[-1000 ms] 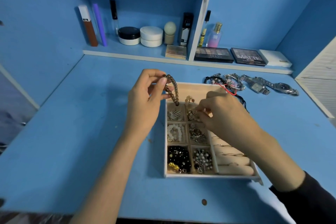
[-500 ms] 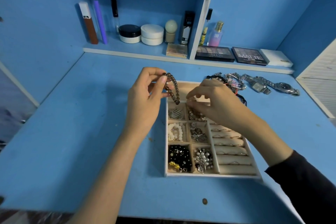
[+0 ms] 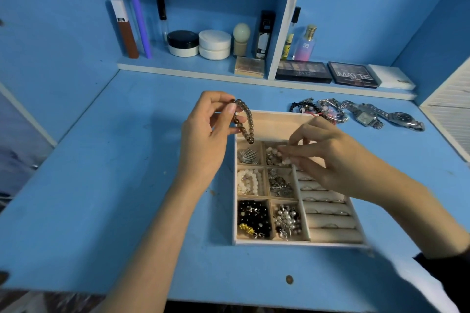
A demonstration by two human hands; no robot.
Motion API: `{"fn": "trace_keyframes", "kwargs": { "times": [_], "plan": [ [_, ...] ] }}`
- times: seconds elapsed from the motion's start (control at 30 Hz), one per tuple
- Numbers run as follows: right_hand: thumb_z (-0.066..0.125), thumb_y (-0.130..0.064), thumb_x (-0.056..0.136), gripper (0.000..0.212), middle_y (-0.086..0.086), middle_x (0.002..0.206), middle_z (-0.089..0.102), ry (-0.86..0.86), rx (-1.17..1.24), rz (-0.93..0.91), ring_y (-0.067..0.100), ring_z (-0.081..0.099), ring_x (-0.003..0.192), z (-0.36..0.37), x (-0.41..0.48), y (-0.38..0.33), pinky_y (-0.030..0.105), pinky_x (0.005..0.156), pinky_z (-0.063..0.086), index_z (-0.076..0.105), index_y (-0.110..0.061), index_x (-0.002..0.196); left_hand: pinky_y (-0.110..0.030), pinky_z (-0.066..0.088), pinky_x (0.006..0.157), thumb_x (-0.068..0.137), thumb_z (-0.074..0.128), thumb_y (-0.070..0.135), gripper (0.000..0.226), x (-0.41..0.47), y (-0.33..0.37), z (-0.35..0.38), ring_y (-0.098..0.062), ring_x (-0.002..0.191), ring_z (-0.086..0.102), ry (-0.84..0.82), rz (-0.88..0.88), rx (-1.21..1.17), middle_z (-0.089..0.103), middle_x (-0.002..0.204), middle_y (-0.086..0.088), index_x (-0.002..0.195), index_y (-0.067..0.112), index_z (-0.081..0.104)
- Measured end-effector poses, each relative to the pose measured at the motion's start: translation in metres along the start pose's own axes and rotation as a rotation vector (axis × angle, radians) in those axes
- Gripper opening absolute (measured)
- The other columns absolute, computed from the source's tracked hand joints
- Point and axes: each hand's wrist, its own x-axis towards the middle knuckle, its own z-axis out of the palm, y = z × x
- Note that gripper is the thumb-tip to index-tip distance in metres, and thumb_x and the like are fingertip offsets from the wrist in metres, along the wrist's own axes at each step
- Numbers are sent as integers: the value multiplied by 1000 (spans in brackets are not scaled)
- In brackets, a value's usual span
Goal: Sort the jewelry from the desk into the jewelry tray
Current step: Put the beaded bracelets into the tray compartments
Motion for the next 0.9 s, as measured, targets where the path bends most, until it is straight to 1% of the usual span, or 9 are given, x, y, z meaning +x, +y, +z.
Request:
{"fn": "trace_keyframes", "kwargs": {
  "times": [0.17,0.23,0.33,0.47,0.57,0.7,0.77,0.83,0.9],
  "plan": [
    [62,-18,75,17,0,72,65,58,77,84,22,50,73,13,12,-10,32,71,43,76,-11,83,-36,57,74,93,50,11,10,0,1,0,-21,85,68,-3,-7,7,67,94,-9,92,21,54],
    [61,-17,73,18,0,71,63,50,82,126,20,47,73,14,14,-13,38,73,44,76,-11,81,-37,57,74,93,51,11,11,0,0,0,-22,86,67,-1,-5,12,67,95,-9,92,22,54],
    [55,-23,73,27,-4,75,55,52,72,171,18,44,79,11,17,-14,49,75,44,76,-13,88,-38,57,74,93,51,12,11,0,0,0,-22,86,67,4,-9,14,66,95,-9,91,22,54],
    [55,-22,81,26,-4,82,65,99,63,147,22,53,80,15,16,-19,50,76,46,73,-17,98,-38,57,74,93,51,11,12,0,0,0,-22,86,67,2,-5,12,67,94,-8,91,22,54],
    [61,-17,79,19,-1,77,69,162,55,140,23,55,75,20,13,-17,44,74,48,75,-12,90,-38,57,74,93,51,12,12,0,-1,0,-23,86,67,-3,-4,18,67,94,-9,91,23,54],
    [69,-4,79,12,-4,71,67,210,132,244,10,48,70,16,17,-20,9,67,36,75,-9,88,-37,57,73,93,51,11,12,0,0,-1,-23,87,67,-14,-5,17,67,93,-8,91,22,53],
    [67,-6,82,13,-7,69,64,200,218,318,4,52,61,12,20,-22,2,66,37,75,-11,90,-35,57,72,93,50,11,12,0,0,-1,-22,86,67,-14,-8,15,67,92,-6,92,22,53],
    [66,-8,83,12,-4,70,69,161,377,411,4,59,62,7,23,-21,5,62,43,74,-13,91,-34,57,72,93,50,11,12,0,1,-1,-21,86,67,-15,-3,20,68,92,-5,91,23,53],
    [66,-10,84,13,-1,74,72,121,527,470,4,64,66,1,24,-18,16,66,51,74,-15,91,-34,57,72,93,50,11,12,0,1,0,-21,85,67,-15,-4,23,68,91,-4,91,22,53]
  ]
}}
